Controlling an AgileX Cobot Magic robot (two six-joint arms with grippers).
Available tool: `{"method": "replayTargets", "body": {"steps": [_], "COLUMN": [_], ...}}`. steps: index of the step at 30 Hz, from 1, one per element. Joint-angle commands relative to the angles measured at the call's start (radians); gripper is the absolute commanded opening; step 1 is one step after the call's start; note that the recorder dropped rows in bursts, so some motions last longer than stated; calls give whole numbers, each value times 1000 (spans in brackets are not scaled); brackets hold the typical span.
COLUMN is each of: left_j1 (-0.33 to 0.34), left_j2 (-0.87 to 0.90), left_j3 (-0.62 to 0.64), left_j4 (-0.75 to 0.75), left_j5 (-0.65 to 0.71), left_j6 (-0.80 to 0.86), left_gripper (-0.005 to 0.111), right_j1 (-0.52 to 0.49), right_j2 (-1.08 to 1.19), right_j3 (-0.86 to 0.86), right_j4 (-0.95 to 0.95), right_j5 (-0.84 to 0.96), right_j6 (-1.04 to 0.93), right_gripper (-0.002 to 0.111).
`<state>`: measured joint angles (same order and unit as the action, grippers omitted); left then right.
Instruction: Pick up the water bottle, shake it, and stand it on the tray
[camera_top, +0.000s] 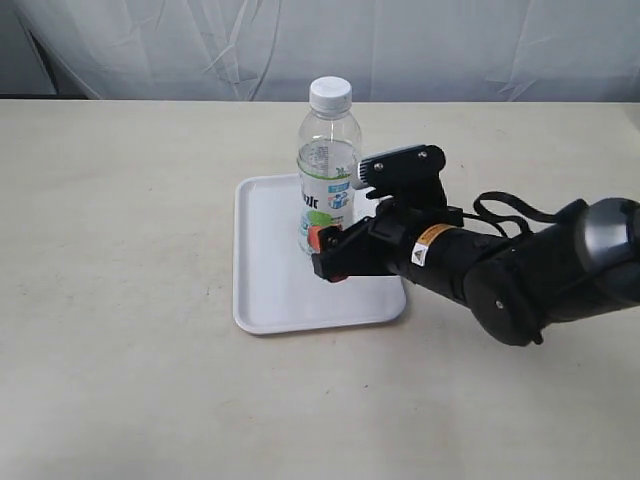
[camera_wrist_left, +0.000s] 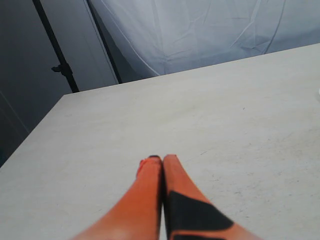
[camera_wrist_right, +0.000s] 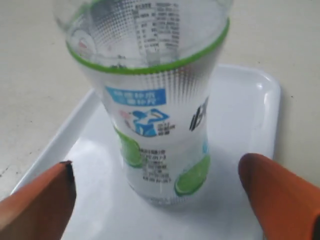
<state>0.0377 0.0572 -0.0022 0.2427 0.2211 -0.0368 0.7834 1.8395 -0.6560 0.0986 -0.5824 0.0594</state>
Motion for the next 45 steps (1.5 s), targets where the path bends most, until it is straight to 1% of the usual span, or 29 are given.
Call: {"method": "replayTargets", "body": {"steps": [1,2,3,4,5,6,7,8,9,10,12,14,17,21,23,29,31,35,37,40,42,45], "left_j1": [1,1,1,1,1,1,1,1,1,1,1,1,1,1,1,1,1,1,1,1,1,1], "left_j2": [-4,-4,-4,-4,-4,-4,-4,-4,-4,-4,-4,-4,-4,-4,-4,-4,-4,-4,-4,-4,-4,-4], "left_j3": [2,2,2,2,2,2,2,2,2,2,2,2,2,2,2,2,2,2,2,2,2,2], "left_j4": [5,5,5,5,5,5,5,5,5,5,5,5,5,5,5,5,5,5,5,5,5,5], "left_j5": [-13,-13,-13,-13,-13,-13,-13,-13,-13,-13,-13,-13,-13,-13,-13,-13,-13,-13,-13,-13,-13,-13], "left_j6": [-8,-8,-8,-8,-8,-8,-8,-8,-8,-8,-8,-8,-8,-8,-8,-8,-8,-8,-8,-8,-8,-8], "left_gripper": [0,0,0,0,0,0,0,0,0,0,0,0,0,0,0,0,0,0,0,0,0,0], "right_j1": [-3,-3,-3,-3,-3,-3,-3,-3,-3,-3,-3,-1,-1,-1,-1,-1,-1,-13,-49,-143,-217,-300], "right_j2": [-96,-140,-192,-219,-251,-287,-329,-383,-423,-486,-598,-684,-835,-1003,-1060,-1202,-1233,-1276,-1322,-1422,-1504,-1615], "right_j3": [66,88,114,124,136,143,147,147,147,147,147,147,147,147,147,147,147,177,232,328,397,471], "right_j4": [8,8,8,13,22,30,34,34,34,38,44,66,163,297,330,327,291,284,315,400,418,420], "right_j5": [92,137,174,193,227,275,342,442,513,602,693,737,803,840,838,840,857,885,861,853,853,870], "right_j6": [2,4,4,4,4,4,4,4,4,6,4,4,4,4,4,-2,-7,-7,-7,-7,-7,-19], "right_gripper": [87,84,74,68,59,49,36,18,5,0,0,0,0,0,0,0,0,0,0,0,0,0]}}
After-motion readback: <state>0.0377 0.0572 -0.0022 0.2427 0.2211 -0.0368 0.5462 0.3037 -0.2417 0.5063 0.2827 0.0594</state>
